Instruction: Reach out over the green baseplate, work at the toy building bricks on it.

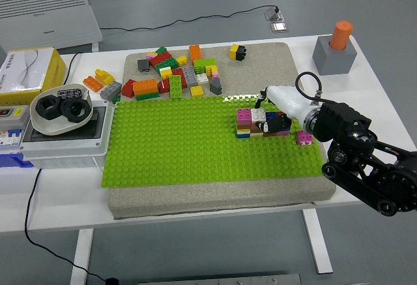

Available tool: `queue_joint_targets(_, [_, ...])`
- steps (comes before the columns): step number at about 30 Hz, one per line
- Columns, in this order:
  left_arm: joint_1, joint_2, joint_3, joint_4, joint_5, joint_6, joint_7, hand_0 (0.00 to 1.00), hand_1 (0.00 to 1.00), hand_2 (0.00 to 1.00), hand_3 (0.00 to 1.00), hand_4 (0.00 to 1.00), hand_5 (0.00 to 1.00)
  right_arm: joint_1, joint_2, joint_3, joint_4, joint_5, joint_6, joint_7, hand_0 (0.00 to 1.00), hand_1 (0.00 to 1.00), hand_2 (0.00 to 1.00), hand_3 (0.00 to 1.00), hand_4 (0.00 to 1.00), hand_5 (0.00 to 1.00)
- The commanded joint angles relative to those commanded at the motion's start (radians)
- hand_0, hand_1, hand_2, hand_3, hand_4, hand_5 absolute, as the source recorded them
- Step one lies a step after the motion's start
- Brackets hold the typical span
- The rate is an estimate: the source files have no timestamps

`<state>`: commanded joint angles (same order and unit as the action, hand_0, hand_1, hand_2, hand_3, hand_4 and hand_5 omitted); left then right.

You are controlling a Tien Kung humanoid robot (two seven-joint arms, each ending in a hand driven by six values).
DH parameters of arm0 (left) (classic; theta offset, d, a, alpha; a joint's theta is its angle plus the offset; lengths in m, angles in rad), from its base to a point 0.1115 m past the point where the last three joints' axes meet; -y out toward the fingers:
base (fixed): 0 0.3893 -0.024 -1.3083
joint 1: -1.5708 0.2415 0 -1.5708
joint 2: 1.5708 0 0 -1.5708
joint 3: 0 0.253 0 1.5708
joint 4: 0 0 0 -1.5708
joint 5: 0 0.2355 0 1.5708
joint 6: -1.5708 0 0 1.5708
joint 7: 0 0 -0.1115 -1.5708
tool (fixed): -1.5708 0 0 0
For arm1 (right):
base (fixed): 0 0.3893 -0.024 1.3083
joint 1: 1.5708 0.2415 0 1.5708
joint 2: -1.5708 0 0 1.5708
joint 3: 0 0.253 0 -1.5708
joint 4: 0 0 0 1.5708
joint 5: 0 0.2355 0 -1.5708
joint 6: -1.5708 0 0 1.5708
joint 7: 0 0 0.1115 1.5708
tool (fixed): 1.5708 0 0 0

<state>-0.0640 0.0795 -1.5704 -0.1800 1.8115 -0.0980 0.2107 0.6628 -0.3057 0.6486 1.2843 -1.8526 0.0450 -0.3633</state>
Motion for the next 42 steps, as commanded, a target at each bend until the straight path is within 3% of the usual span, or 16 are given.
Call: queue_joint_targets(42, [0.0, 0.001, -0.007, 0.0, 0.003, -0.003, -0.001, 0.734, 0.571, 0.539, 0.707, 0.721, 0.815, 0.001, 0.001, -0.002, -0.001, -0.002, -0.004, 0.0, 0.79, 0.758, 0.789, 0.628, 0.713, 0.199])
